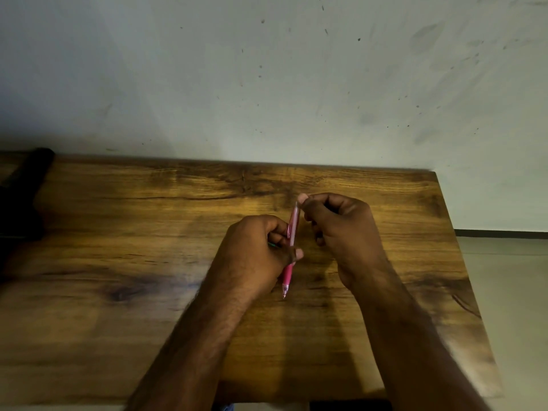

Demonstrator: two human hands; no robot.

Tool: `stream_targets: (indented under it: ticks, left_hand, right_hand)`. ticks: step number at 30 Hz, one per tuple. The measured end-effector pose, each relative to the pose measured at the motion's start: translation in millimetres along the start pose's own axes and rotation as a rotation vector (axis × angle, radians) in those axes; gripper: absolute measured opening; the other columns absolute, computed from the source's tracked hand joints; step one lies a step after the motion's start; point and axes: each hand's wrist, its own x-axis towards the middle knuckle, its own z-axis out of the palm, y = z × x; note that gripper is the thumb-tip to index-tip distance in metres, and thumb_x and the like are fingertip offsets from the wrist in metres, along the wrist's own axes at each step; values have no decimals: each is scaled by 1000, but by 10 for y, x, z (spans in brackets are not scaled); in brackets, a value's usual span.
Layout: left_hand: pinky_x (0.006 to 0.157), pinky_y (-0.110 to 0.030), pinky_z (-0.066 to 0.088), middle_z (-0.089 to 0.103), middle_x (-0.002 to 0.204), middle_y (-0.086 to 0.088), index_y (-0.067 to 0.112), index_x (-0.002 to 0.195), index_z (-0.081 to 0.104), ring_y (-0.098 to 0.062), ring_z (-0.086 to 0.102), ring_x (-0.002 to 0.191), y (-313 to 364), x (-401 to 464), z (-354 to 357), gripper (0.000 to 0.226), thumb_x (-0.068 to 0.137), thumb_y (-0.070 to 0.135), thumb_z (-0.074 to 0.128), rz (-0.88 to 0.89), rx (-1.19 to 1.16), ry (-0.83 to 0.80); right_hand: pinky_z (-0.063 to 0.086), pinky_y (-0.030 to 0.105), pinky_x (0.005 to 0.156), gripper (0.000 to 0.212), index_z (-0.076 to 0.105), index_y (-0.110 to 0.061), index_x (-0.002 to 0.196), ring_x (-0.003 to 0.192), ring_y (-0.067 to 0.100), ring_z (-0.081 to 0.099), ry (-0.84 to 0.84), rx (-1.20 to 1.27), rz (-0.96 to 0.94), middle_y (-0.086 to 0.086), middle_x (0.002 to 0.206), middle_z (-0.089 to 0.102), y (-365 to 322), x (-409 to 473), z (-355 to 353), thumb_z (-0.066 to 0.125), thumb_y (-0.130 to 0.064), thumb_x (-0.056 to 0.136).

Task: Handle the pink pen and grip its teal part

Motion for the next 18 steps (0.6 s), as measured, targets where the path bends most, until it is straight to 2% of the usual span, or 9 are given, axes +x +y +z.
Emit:
stream_targets:
  ticks: [7, 11, 15, 18]
  left_hand:
    - [83, -40, 64, 71, 92, 8, 22, 104, 74, -10, 73, 85, 14, -4, 8, 21, 85, 17, 83, 28, 39, -19]
    - [78, -39, 65, 73, 91, 7, 22, 103, 75, -10, 73, 82, 6, 0, 10, 20, 85, 17, 83, 32, 26, -19]
    - [77, -34, 64, 74, 89, 8, 25, 99, 75, -7, 72, 82, -17, -5, 24, 20, 83, 19, 86, 37, 64, -38]
    - [72, -29, 63, 74, 85, 7, 26, 93, 74, -5, 72, 77, -28, -2, 28, 18, 82, 20, 87, 33, 58, -28]
  right_hand:
    - [43, 21, 57, 20, 75, -18, 73, 52, -3, 56, 45, -19, -35, -11, 60, 66, 5, 5, 25, 79, -26, 92]
    - [45, 23, 57, 21, 75, -18, 73, 53, -1, 54, 69, 2, -42, -6, 63, 66, 3, 7, 22, 79, -26, 91]
    - [46, 27, 63, 23, 73, -21, 70, 55, -3, 57, 114, 60, -27, -12, 59, 64, -8, 23, 1, 79, -27, 91]
    - [48, 32, 63, 23, 73, -21, 71, 52, -1, 55, 173, -35, -49, -14, 57, 63, 28, 47, -65, 78, -31, 92]
